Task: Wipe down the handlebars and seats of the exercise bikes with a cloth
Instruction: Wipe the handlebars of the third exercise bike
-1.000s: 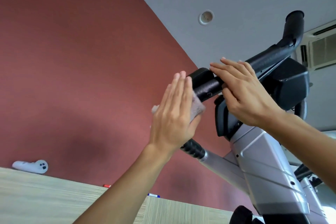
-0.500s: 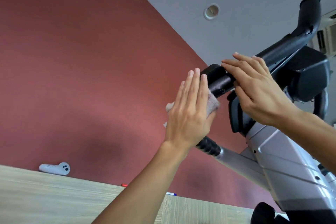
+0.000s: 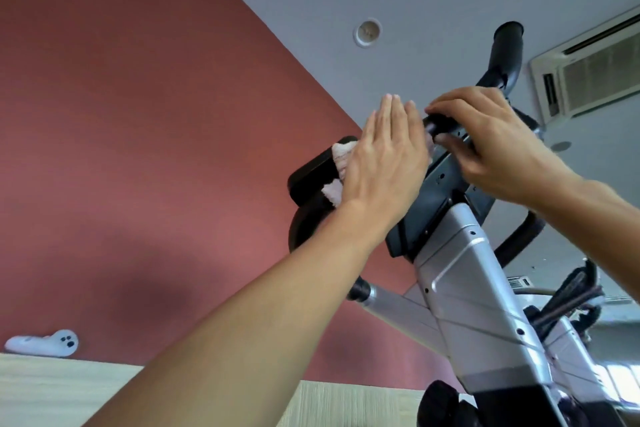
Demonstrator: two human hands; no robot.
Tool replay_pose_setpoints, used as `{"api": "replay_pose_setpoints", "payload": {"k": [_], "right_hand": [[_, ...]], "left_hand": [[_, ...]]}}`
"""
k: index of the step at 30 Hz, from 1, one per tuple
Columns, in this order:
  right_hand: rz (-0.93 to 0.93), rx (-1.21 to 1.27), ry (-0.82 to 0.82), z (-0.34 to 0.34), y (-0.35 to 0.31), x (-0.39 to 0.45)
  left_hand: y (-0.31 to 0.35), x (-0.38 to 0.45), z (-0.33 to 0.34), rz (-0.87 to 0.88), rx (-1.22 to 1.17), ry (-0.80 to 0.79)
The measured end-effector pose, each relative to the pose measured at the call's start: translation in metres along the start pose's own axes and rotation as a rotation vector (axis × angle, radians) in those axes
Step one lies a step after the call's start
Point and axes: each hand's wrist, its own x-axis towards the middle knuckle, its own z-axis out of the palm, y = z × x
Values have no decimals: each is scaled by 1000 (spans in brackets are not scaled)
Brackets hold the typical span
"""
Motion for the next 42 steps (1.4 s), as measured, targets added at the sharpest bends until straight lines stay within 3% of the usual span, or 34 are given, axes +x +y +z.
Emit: {"api": "replay_pose_setpoints", "payload": {"k": [9,17,25,33,37,42], "right_hand": [[80,-6,-55,-24,13,-1],[32,-91,-227,-29,13,5],[56,-242,-319,-33,-2,11],[23,-240,-356,-37,2,25],[-30,-203,-311,-31,10,32],[-2,0,-275,-29,20,40]], "left_hand": [[-42,-72,-2,-33,125,40],[6,-7,8,5,61,59],[10,-6,3,-100,73,141],[6,3,-26,-115,-12,-106],[2,6,-28,-168,-133,-138],[-5,10,-37,-180,-323,-275]]}}
